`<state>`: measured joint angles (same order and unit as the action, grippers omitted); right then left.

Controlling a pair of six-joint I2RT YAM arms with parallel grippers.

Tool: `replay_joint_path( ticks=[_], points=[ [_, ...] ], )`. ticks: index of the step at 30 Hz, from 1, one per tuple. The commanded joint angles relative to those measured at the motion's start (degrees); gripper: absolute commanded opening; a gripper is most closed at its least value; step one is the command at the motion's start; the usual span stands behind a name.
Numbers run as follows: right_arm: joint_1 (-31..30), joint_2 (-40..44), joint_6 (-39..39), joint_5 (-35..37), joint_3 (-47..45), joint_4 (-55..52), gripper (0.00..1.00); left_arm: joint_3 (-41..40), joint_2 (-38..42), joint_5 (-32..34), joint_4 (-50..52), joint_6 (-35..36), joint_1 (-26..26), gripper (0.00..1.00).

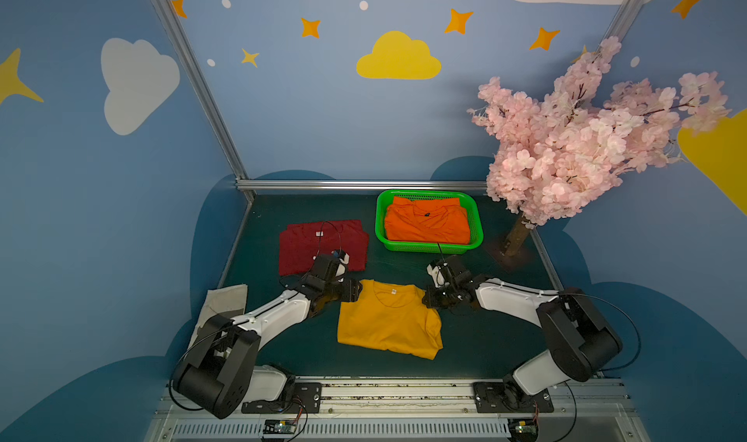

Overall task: Put the folded t-shirts into the basket
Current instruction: Pick up the T-shirt from the center of the board.

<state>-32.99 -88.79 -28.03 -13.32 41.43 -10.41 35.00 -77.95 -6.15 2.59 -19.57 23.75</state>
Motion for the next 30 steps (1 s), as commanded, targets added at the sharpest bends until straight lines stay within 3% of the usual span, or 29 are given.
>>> replay_joint_path(
  ticks=[1, 8, 13, 22, 27, 29, 30],
  points=[
    [0.7, 1.1, 2.0, 0.1, -0.6, -2.6, 0.06, 0.7, -2.3, -0.2, 3.7, 2.8, 0.0, 0.77],
    [0.9, -0.1, 2.2, -1.1, 0.6, -2.2, 0.05, 5.9, -12.2, -1.9, 4.1, 5.1, 1.1, 0.81],
    [0.9, -0.4, 2.1, -1.2, 0.1, -1.4, 0.05, 6.7, -16.7, -3.1, 2.2, 4.4, 3.7, 0.76],
    [1.1, -2.8, 2.1, -1.2, 0.5, 1.0, 0.02, 3.2, -16.8, -2.4, -1.9, 1.8, 5.6, 0.4],
    [1.9, -1.9, 2.9, -0.8, 0.2, 3.6, 0.0, 1.0, -11.9, -3.1, -3.9, 0.8, 5.1, 0.21],
    [1.9, -0.6, 3.7, -1.2, -0.2, 5.6, 0.0, -0.5, -9.5, -4.1, -5.9, 0.0, 4.9, 0.06],
    [1.8, 0.2, 4.1, -1.6, -0.5, 6.8, 0.0, -1.3, -7.8, -4.5, -7.5, -1.0, 4.7, 0.03]
  ],
)
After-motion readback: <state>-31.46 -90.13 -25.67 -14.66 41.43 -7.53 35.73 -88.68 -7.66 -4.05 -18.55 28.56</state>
